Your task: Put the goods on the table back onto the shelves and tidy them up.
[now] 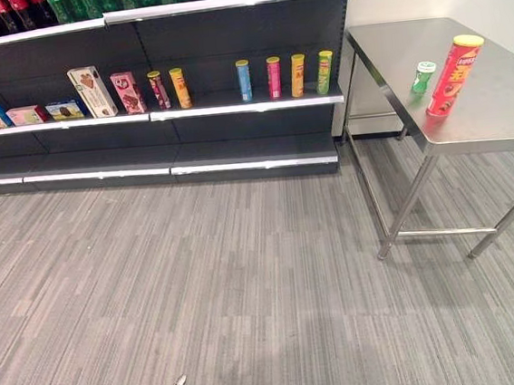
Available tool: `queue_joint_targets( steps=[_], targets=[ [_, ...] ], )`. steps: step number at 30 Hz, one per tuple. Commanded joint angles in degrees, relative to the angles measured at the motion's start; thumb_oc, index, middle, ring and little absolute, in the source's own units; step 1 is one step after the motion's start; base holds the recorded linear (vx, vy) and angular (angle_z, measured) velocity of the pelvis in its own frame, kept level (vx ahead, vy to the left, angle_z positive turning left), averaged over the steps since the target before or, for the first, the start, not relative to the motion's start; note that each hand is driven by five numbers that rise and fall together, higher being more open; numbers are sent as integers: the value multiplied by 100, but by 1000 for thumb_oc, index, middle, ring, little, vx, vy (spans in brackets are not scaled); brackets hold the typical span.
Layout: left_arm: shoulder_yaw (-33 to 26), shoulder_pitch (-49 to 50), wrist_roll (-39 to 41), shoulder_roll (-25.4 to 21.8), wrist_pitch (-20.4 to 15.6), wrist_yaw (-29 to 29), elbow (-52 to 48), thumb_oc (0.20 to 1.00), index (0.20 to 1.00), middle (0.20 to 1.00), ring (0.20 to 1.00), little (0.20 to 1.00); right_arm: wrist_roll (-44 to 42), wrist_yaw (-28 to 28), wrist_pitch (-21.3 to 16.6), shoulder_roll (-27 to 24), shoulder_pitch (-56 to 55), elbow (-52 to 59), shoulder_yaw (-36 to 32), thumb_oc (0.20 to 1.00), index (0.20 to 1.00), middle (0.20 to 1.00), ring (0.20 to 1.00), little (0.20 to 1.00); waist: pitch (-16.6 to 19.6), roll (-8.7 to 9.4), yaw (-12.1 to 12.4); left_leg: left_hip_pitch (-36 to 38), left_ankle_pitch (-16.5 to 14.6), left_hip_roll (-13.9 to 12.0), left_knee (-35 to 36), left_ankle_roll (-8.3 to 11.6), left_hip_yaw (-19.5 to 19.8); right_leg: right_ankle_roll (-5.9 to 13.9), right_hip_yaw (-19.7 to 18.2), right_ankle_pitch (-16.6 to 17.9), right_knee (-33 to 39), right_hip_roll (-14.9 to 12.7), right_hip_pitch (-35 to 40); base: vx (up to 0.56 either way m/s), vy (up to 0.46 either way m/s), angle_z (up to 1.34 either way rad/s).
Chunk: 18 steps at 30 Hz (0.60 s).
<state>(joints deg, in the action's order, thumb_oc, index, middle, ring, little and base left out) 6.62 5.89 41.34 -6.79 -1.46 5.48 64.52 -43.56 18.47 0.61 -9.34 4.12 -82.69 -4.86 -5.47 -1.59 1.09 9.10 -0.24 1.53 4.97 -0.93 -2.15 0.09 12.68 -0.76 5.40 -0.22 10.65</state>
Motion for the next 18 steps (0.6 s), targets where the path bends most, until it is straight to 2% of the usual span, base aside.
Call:
queue_joint_targets(
  steps=[1,2,3,5,7,8,9,10,12,13,14,15,16,18],
  targets=[
    [231,-163,-355,247,-45,7,476,1000,1000,1000,1000,1000,179,27,-162,107,302,-245,52,1000,1000,1000,1000,1000,-20,109,88,214,-236,-402,3,580,56,330,-50,-169,-40,-257,192,15,-52,-1],
    [177,-224,-288,257,-73,23,548,1000,1000,1000,1000,1000,174,30,-204,126,315,-192,103,1000,1000,1000,1000,1000,-82,117,80,229,-214,-419,-61,570,50,302,-110,-182,-40,-235,192,-25,-63,-2],
    [152,-263,-228,265,-90,32,540,1000,1000,1000,1000,1000,175,37,-229,119,350,-152,144,1000,1000,1000,1000,1000,-184,153,78,48,-310,-393,-414,549,72,278,-173,-170,-44,-256,173,-61,-82,-5],
    [142,-330,-67,292,-125,52,505,1000,1000,1000,1000,1000,175,44,-273,134,414,-89,203,1000,1000,1000,1000,1000,-386,234,68,-512,-503,-297,-1535,595,-10,213,-222,-213,-126,-290,92,-101,-72,-18],
    [144,-413,145,318,-143,44,438,1000,1000,1000,1000,1000,167,48,-268,99,464,-74,188,1000,1000,1000,1000,1000,-626,285,112,-1161,-163,-329,-2683,698,-54,130,-237,-272,-169,-297,120,-62,-61,-35],
    [144,-414,145,318,-143,44,438,1000,1000,1000,1000,1000,167,48,-268,98,465,-75,188,1000,1000,1000,1000,1000,-619,281,108,-1177,-170,-333,-2697,698,-49,129,-233,-272,-171,-292,112,21,-41,-19],
    [118,-446,335,355,-114,59,429,1000,1000,1000,1000,1000,87,81,-222,50,481,-136,125,1000,1000,1000,1000,1000,-725,287,177,-1656,373,-504,-3097,766,-143,69,-198,-341,-134,-262,249,118,-7,5],
    [66,-469,385,341,-78,68,481,1000,1000,1000,1000,1000,20,95,-185,11,494,-184,84,1000,1000,1000,1000,1000,-714,309,230,-1905,425,-593,-3042,758,-205,74,-196,-375,-118,-271,313,194,12,14],
    [57,-486,368,339,-54,98,595,1000,1000,1000,1000,1000,62,106,-154,-15,474,-167,119,1000,1000,1000,1000,1000,-694,340,284,-2111,409,-721,-2456,708,-213,95,-269,-431,-153,-296,338,187,57,1],
    [56,-488,368,339,-55,97,600,1000,1000,1000,1000,1000,63,107,-153,-14,473,-165,120,1000,1000,1000,1000,1000,-690,353,292,-2094,417,-711,-2427,706,-229,98,-277,-441,-161,-311,334,140,65,-10],
    [34,-512,392,336,-51,120,640,1000,1000,1000,1000,1000,96,126,-146,-29,483,-144,163,1000,1000,1000,1000,1000,-691,333,318,-2097,494,-776,-2100,712,-155,102,-305,-486,-205,-295,326,145,83,-11],
    [-6,-543,447,335,-49,141,716,1000,1000,1000,1000,1000,142,147,-130,-29,492,-139,215,1000,1000,1000,1000,1000,-707,283,364,-2163,776,-854,-1663,771,-16,114,-354,-560,-238,-253,346,367,183,-12],
    [-124,-645,768,408,-79,196,863,1000,1000,1000,1000,1000,207,199,-122,-46,592,-116,314,1000,1000,1000,1000,1000,-771,211,466,-2330,1112,-998,-576,886,305,177,-480,-764,-310,-236,468,400,188,-11],
    [-175,-737,860,424,-130,256,961,1000,1000,1000,1000,1000,217,247,-127,-60,599,-135,321,1000,1000,1000,1000,1000,-752,181,499,-2475,1232,-1143,-25,994,309,252,-564,-929,-312,-264,655,517,239,-31]
  ],
)
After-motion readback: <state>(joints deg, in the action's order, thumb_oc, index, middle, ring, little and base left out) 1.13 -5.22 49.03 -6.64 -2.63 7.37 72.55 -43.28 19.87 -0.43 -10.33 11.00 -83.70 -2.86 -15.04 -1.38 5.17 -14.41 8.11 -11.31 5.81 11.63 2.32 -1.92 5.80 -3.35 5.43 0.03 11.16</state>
